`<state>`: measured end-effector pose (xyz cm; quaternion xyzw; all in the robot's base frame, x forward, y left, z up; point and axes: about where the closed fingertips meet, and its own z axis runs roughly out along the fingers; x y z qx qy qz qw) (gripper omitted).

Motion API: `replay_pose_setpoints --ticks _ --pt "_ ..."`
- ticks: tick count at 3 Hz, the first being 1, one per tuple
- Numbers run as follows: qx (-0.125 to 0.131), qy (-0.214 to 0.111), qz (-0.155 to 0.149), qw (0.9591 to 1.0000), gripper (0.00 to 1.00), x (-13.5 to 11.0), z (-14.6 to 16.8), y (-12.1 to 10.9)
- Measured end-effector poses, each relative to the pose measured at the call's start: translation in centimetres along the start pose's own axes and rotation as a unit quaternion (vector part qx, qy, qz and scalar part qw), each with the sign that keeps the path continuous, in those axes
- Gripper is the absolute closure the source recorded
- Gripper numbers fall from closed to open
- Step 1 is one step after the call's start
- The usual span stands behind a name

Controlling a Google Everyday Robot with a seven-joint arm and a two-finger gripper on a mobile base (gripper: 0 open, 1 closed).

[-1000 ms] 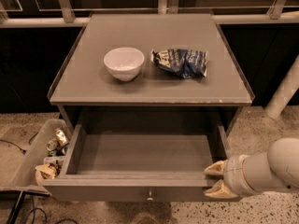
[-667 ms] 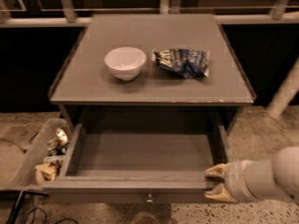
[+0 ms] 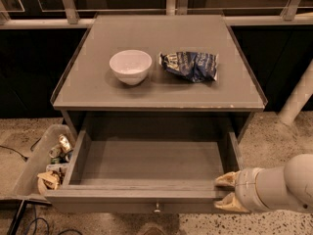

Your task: Open top drawer

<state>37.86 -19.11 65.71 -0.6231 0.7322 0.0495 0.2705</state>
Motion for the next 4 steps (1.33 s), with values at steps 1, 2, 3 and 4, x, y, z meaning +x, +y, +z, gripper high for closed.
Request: replay_pose_setpoints --ticks 1,2,3,4 --pt "0.000 0.000 0.000 1.0000 0.35 0.0 0.0 0.0" --pt "0.000 0.000 0.000 1.0000 0.38 0.0 0.0 0.0" --pt "0.007 -0.010 0.010 0.9999 0.61 1.1 -0.9 1.3" --pt "0.013 -0.041 0.038 0.9983 0.84 2.7 -2.1 5.4"
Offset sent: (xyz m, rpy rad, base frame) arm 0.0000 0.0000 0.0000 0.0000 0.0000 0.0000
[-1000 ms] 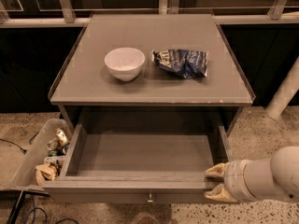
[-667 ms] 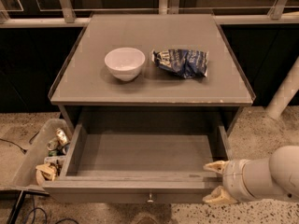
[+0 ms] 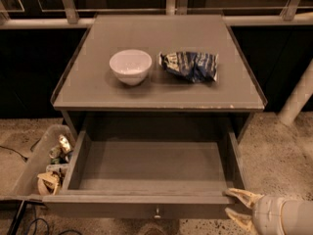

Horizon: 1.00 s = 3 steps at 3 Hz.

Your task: Open top drawer

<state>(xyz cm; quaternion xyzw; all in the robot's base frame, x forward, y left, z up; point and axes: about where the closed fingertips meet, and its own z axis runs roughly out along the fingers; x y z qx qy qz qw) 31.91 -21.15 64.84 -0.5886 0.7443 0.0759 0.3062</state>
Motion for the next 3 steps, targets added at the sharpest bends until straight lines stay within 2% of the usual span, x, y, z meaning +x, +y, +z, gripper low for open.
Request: replay_pose_setpoints --ticks 1,2,3 --pt "0.000 0.000 0.000 1.0000 1.00 -0.37 -0.32 -0.34" --pt "0.000 0.000 0.000 1.0000 1.00 -0.65 -0.61 -0.66" --pt "0.000 0.000 0.000 1.0000 0.82 -0.65 -0.61 -0.66"
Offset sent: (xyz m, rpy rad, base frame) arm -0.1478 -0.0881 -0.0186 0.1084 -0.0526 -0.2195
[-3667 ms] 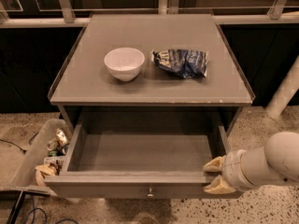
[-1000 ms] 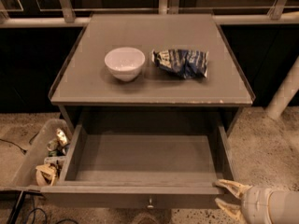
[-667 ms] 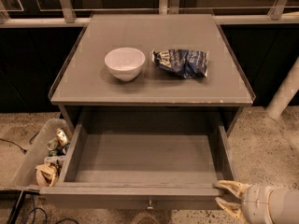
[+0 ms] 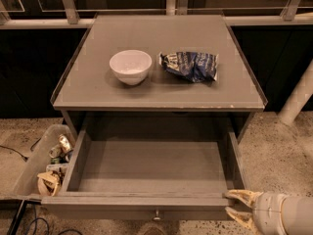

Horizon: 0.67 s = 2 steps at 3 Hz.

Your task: Open top drawer

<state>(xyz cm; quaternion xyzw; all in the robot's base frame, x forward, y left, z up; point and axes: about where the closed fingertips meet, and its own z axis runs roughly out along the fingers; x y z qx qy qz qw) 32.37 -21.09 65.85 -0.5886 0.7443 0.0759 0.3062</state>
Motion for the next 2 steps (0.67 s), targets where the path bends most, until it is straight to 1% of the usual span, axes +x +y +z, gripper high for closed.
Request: replay_pose_setpoints --ticks 2 --pt "0.000 0.000 0.000 1.0000 0.35 0.00 0.00 0.00"
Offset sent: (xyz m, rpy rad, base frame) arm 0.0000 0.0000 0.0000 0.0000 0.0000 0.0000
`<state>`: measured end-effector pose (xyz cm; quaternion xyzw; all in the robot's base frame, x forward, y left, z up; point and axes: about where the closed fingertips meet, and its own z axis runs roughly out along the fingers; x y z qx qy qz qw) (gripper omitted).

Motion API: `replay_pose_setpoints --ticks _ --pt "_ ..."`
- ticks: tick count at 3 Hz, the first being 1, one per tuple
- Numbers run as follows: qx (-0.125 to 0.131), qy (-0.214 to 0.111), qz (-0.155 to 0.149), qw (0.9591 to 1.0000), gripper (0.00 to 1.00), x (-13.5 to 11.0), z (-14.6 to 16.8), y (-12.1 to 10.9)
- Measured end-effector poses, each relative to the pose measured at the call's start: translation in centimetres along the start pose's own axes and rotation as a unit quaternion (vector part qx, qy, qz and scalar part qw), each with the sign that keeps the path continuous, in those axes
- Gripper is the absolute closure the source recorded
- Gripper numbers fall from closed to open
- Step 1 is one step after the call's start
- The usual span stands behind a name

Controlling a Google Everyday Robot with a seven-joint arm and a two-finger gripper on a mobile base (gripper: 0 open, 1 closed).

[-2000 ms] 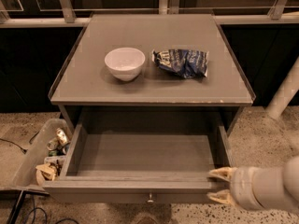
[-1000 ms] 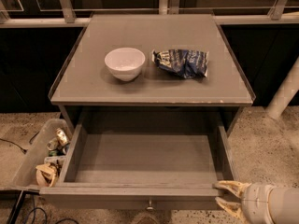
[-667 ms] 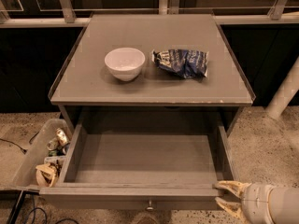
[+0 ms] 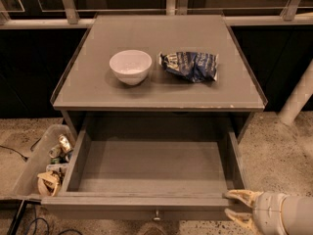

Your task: Open top drawer

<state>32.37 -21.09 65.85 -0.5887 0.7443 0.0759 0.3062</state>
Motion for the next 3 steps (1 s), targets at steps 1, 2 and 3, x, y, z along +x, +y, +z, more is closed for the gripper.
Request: replay_pose_setpoints --ticks 1,2,3 --pt "0.000 0.000 0.000 1.0000 0.11 0.00 0.00 0.00" --pt "0.000 0.000 0.000 1.0000 0.00 0.00 0.00 0.00" --pt "0.000 0.000 0.000 1.0000 0.00 0.00 0.00 0.00"
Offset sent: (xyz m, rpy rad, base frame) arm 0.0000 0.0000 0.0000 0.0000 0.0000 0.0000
